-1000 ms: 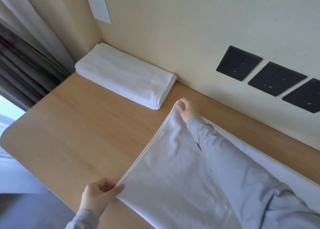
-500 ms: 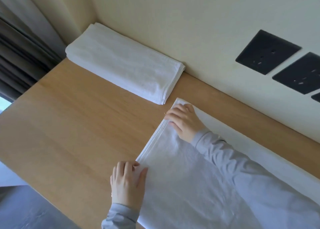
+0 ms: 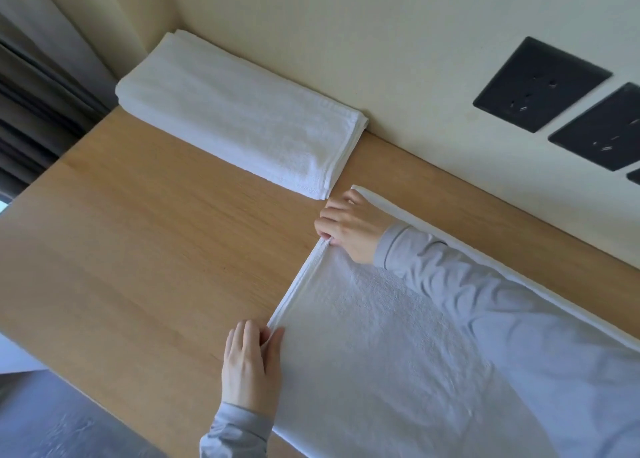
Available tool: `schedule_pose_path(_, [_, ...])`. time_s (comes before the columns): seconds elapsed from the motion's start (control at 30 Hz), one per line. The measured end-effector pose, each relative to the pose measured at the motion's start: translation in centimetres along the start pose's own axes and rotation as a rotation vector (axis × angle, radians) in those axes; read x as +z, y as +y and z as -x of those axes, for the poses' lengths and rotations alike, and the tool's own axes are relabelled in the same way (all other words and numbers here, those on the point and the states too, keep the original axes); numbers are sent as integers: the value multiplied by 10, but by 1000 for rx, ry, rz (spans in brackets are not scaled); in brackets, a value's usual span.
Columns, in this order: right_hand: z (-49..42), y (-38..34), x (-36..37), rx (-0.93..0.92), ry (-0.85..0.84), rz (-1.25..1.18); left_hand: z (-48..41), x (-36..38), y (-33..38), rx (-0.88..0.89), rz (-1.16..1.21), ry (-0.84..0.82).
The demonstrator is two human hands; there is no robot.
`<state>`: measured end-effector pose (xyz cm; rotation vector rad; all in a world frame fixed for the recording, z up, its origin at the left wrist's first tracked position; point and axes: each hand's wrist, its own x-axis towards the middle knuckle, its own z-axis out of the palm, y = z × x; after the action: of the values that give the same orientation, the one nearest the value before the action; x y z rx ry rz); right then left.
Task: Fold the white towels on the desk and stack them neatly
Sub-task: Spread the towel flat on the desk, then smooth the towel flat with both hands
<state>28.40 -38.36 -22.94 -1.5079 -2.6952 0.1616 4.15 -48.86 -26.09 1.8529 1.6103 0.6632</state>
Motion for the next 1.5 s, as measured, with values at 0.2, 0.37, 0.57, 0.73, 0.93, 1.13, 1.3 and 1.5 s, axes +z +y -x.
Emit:
schedule_pose_path(0.2, [6, -17, 13, 206, 167, 51, -5, -3, -6, -99, -29, -39])
schedule_pose_path(0.37, [31, -71, 27, 324, 358, -70, -2, -1, -8, -108, -46, -5])
schedule_pose_path(0.57, [56, -64, 42, 11, 25, -79, -3, -2, -13, 43, -117, 59])
schedule_pose_path(0.73, [48, 24, 36, 472, -79, 15, 1, 1, -16, 143, -235, 87])
schedule_pose_path(0.93, [38, 1, 36, 589, -92, 104, -5, 7, -2, 371, -426, 56])
schedule_pose_path(1.13, [50, -126, 41, 605, 229, -198, -9, 18, 21, 405, -464, -325])
schedule_pose_path(1.3, [126, -114, 49, 432, 20, -79, -12, 20, 15, 376, -508, -386])
schedule_pose_path(1.5, [205, 6, 37, 889, -100, -4, -11, 23, 13, 372, -551, -356])
